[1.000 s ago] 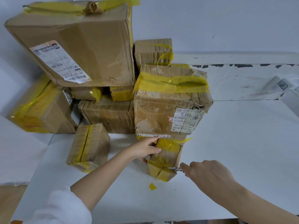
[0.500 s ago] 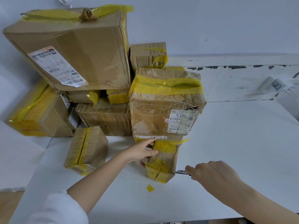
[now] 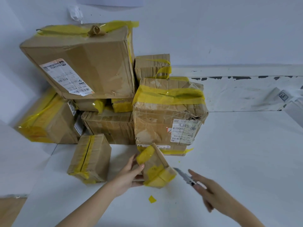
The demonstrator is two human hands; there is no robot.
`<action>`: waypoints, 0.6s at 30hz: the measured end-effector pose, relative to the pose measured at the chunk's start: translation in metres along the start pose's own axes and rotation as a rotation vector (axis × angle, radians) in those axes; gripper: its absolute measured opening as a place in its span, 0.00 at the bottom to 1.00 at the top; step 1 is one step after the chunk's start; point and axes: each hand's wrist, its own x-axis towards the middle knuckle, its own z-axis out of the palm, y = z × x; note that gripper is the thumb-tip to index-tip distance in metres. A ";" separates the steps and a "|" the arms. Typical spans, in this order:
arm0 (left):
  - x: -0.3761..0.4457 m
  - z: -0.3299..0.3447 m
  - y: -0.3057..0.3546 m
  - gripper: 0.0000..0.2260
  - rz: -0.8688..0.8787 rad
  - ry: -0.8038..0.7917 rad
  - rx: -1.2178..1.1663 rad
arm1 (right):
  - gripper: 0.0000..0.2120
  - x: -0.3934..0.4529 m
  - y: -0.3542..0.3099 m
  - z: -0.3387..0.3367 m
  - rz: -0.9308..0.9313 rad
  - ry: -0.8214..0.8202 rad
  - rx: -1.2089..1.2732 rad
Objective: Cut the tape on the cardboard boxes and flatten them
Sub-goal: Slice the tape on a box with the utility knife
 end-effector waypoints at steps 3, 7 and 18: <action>-0.004 0.004 -0.009 0.19 -0.005 -0.003 -0.141 | 0.09 0.020 -0.005 0.027 -0.086 -0.032 0.102; -0.003 0.004 -0.016 0.24 -0.038 0.159 -0.283 | 0.11 0.038 -0.022 0.028 -0.124 0.048 0.168; -0.011 -0.010 -0.019 0.09 -0.058 0.548 -0.371 | 0.10 0.088 -0.061 0.041 -0.167 -0.068 -0.183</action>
